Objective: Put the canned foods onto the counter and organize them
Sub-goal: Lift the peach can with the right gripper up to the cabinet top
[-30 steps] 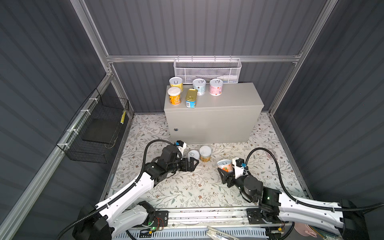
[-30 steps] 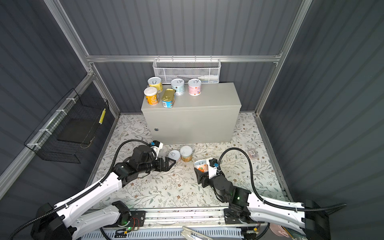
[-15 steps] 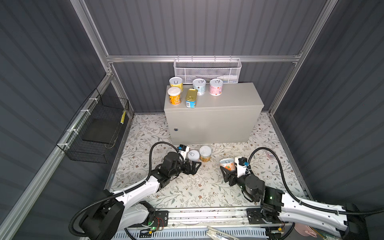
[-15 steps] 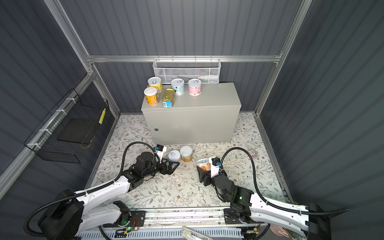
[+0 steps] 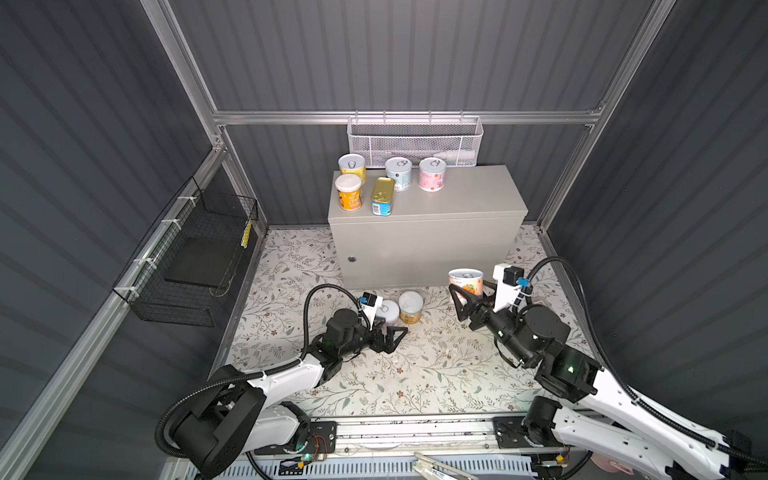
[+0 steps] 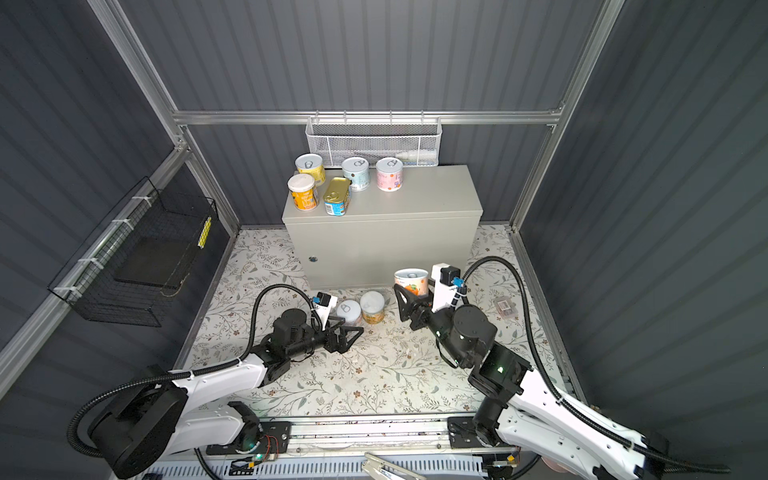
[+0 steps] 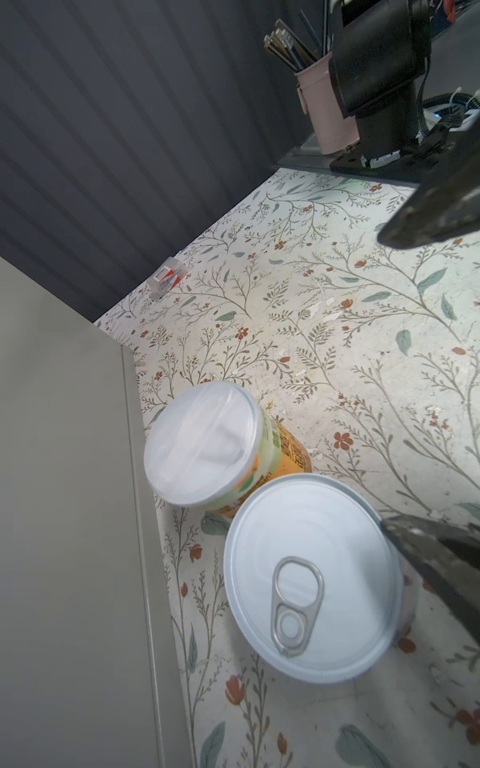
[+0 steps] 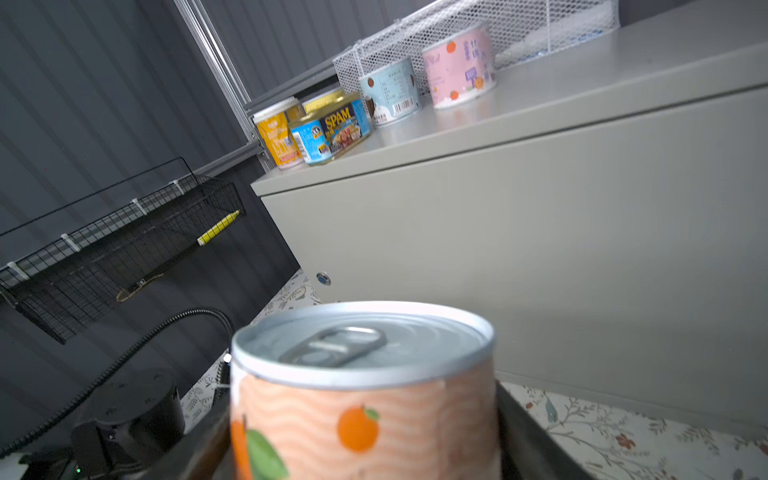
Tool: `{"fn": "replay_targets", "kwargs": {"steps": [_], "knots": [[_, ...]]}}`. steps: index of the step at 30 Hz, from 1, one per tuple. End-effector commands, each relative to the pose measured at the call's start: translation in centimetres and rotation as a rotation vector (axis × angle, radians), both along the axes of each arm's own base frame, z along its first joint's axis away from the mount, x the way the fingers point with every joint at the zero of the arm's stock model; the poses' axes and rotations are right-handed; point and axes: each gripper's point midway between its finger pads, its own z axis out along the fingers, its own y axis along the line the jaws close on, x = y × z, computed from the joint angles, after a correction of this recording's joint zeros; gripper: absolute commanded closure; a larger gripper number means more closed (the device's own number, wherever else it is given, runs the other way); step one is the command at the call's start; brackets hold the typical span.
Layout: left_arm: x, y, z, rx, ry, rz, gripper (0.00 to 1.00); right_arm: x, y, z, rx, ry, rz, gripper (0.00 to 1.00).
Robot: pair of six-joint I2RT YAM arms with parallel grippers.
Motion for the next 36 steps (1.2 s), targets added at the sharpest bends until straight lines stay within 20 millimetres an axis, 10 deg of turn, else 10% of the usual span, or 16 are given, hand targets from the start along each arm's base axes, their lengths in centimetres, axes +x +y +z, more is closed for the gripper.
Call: {"fn": "replay_targets", "kwargs": {"steps": [1,10,19,36], "knots": [[0.5,0.4,0.9,0.001,-0.057,0.018,0.00,0.3,0.8,5.9,0.017,-0.124,0.053,0.35],[0.7,1.1,1.0,0.014,-0.070,0.055,0.00,3.0,3.5,14.4,-0.023,-0.293,0.100,0.34],[0.8,1.6,0.7,0.025,-0.075,0.083,0.00,8.0,5.0,18.2,-0.019,-0.382,0.086,0.34],[1.2,1.8,-0.7,0.057,-0.045,0.106,0.00,17.0,7.1,18.5,-0.055,-0.439,0.000,0.35]]}}
